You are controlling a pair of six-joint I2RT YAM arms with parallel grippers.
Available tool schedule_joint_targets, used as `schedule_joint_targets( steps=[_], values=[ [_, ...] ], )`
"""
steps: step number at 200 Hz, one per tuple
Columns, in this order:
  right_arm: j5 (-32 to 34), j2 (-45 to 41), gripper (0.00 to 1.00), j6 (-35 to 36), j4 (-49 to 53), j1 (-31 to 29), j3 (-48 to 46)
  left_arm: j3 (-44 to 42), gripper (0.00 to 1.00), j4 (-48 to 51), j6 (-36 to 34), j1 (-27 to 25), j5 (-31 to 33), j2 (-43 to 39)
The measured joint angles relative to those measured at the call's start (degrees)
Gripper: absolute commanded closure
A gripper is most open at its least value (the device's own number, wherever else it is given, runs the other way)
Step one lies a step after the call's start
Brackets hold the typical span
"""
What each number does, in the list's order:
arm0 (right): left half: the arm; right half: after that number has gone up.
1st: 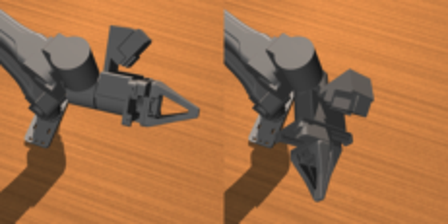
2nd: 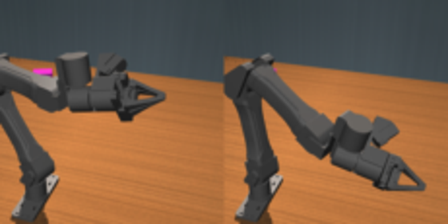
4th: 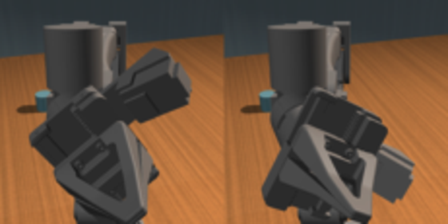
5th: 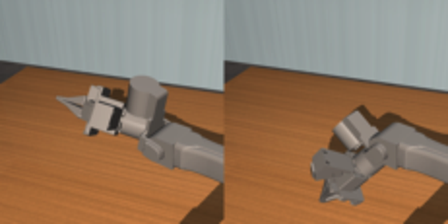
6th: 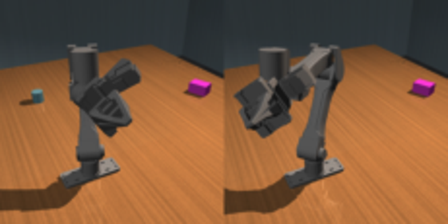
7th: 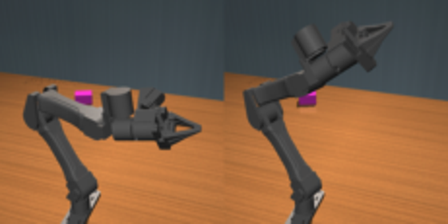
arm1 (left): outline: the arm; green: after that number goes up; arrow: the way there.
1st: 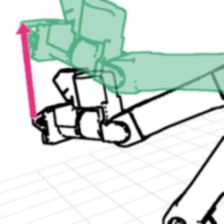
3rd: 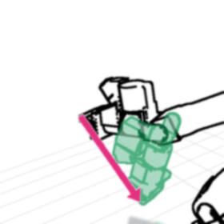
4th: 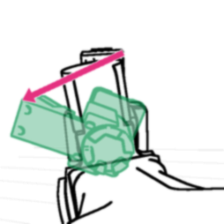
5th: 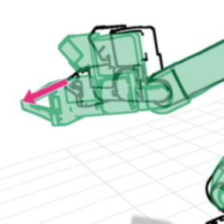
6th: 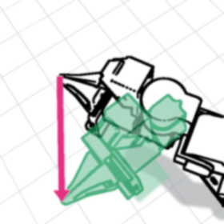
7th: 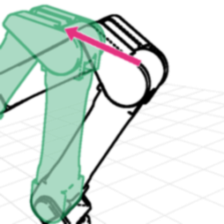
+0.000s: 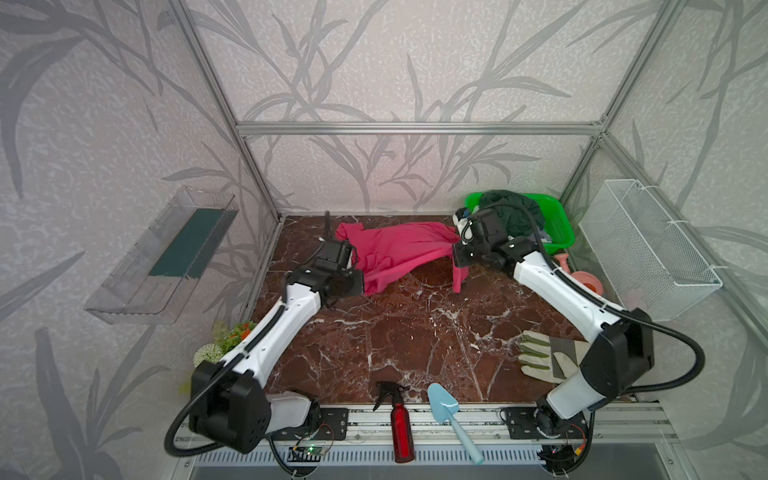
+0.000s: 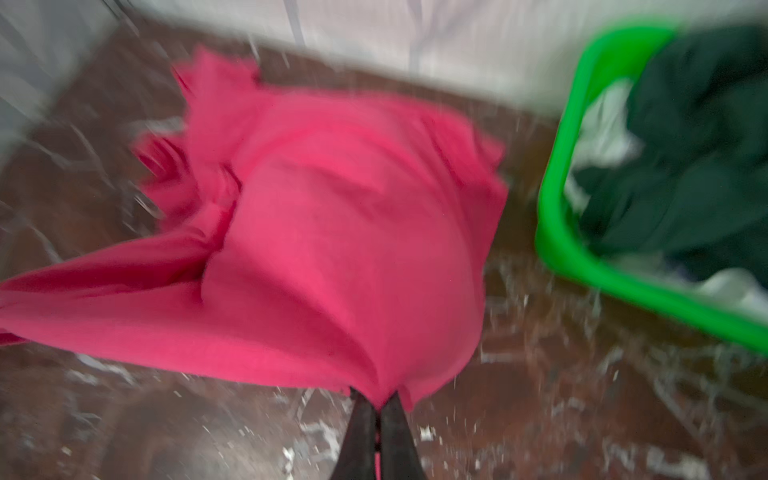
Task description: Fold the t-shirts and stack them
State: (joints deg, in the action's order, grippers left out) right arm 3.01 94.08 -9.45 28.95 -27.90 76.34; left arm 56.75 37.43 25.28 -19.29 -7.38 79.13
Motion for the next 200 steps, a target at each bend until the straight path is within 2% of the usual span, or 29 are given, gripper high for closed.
schedule_joint_targets(
  steps=[21, 56, 81, 110, 136, 157, 181, 200],
  values=[
    [1.73, 4.00, 1.00, -2.51, 0.24, 0.02, -7.61, -3.93, 0.97, -0.66, 2.03, -5.03, -2.97, 7.61],
    [4.44, 4.59, 1.00, -6.01, 1.27, 0.44, -8.55, -2.10, 0.98, -2.75, 2.80, -10.45, -4.02, 8.57],
    [5.03, 4.59, 1.00, -7.52, 1.27, 0.48, -8.37, 1.64, 1.00, -2.45, 2.60, -11.69, -1.42, 8.85],
    [5.11, 4.59, 1.00, -8.39, 1.29, 0.48, -8.37, 5.62, 1.00, -1.68, 2.14, -12.28, 4.55, 8.17],
    [4.90, 4.42, 1.00, -8.96, 1.25, 0.48, -8.63, 4.48, 1.00, 0.33, 2.91, -12.28, 11.37, 2.10],
    [3.02, 4.00, 1.00, -9.01, 0.98, -0.04, -8.76, 1.14, 1.00, 3.04, 4.66, -12.22, 17.44, -8.04],
    [-0.72, 3.23, 1.00, -9.01, -0.39, -3.19, -8.72, -1.25, 1.00, 4.90, 6.43, -12.22, 23.76, -18.86],
    [-1.62, 2.82, 1.00, -9.33, -0.81, -5.53, -8.68, -1.33, 1.00, 3.54, 5.09, -12.15, 25.70, -21.68]
  ],
)
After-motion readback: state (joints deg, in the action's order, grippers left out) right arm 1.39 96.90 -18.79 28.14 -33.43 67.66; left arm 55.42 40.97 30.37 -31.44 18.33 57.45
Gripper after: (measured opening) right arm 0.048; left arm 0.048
